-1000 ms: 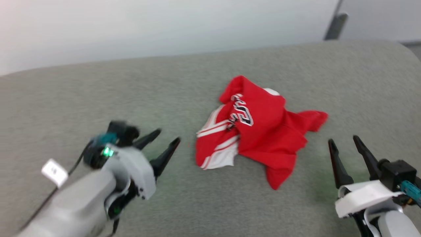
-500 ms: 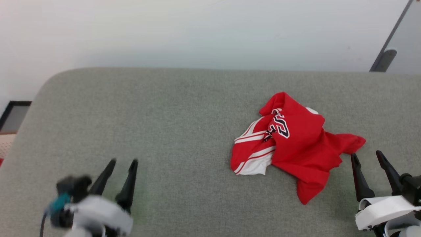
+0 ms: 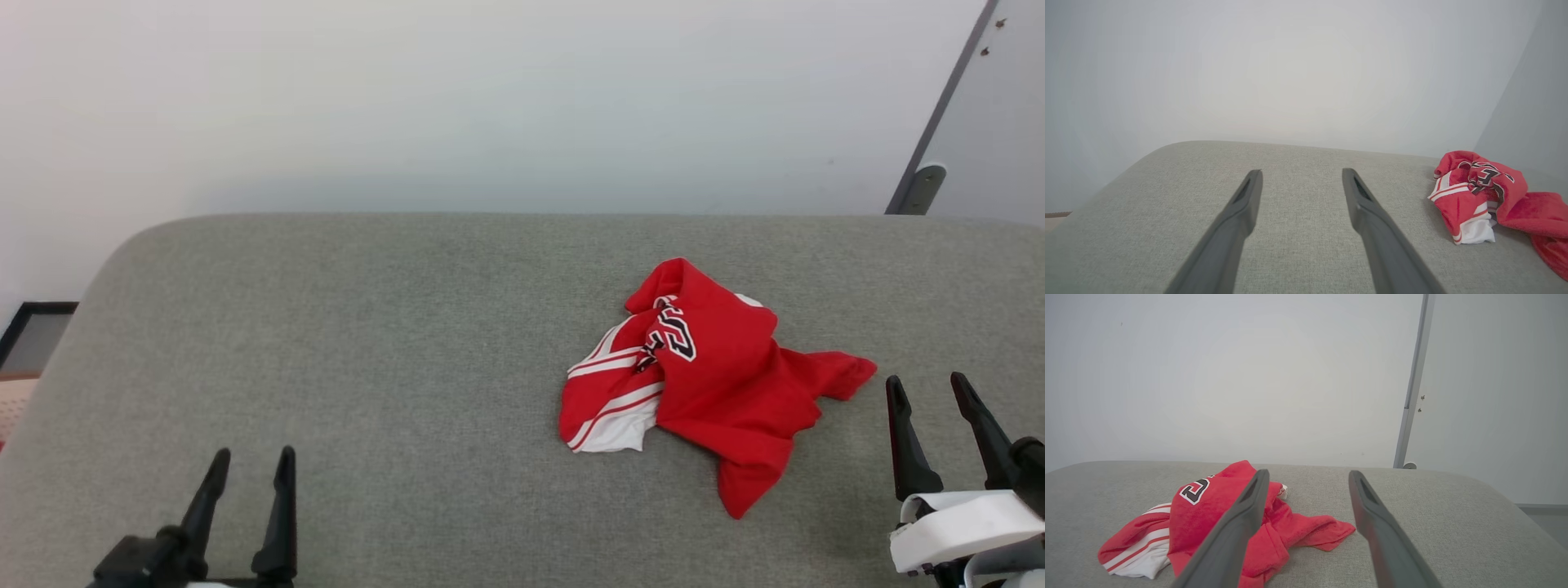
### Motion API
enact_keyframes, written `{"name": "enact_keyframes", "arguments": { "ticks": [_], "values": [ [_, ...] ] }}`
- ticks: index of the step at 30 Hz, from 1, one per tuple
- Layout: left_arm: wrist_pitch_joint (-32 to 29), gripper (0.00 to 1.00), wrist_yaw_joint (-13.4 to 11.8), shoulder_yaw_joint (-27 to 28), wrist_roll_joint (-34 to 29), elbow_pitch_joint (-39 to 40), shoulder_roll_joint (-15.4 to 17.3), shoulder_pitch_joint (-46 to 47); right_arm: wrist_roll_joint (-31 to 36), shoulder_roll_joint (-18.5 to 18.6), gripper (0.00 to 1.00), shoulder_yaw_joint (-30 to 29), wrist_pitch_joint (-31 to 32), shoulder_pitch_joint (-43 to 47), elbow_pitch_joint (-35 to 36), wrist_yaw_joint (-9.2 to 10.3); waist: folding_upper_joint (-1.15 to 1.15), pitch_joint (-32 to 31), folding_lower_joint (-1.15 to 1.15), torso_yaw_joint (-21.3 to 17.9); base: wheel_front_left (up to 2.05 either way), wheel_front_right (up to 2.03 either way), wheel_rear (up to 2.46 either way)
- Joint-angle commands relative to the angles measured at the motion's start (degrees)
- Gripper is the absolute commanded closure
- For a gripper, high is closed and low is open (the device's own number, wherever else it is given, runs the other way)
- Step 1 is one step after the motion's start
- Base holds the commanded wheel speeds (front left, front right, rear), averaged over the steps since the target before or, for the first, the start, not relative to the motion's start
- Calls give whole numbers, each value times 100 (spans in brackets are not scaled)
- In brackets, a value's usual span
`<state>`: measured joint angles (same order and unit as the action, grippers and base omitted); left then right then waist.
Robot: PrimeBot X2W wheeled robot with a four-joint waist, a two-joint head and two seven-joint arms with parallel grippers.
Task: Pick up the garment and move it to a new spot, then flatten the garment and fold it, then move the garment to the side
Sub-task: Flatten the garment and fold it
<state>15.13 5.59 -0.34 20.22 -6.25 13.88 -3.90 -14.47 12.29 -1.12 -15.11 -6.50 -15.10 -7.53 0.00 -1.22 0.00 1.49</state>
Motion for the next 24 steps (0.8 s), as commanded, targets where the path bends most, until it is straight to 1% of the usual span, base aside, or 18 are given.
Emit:
{"name": "enact_keyframes", "arguments": {
  "ticks": [1,3,10,14,18,22,24],
  "values": [
    [1,0,54,92,-103,49,-75,-102,20,-23,0,-6,-5,40,30,8,0,-7,0,-35,0,0,0],
    [1,0,77,195,-198,70,-200,-152,25,-44,0,-17,-4,65,34,8,0,1,0,-57,0,0,0],
    [1,0,155,326,-434,27,-436,-170,55,-60,0,-7,-5,78,-12,8,0,40,0,-60,0,0,0],
    [2,0,186,307,-495,25,-537,-133,7,41,0,130,-1,-4,-119,8,0,84,0,-26,0,0,0],
    [2,0,187,210,-568,106,-642,-2,-184,372,0,452,407,-526,-297,8,0,337,0,70,0,0,0],
    [2,0,192,52,-710,179,-785,272,-459,933,0,839,1024,-1333,-413,8,0,748,0,306,0,0,0],
    [2,0,192,-52,-752,195,-851,404,-569,1282,0,1071,1407,-1790,-488,8,0,934,0,454,0,0,0]
  ]
}}
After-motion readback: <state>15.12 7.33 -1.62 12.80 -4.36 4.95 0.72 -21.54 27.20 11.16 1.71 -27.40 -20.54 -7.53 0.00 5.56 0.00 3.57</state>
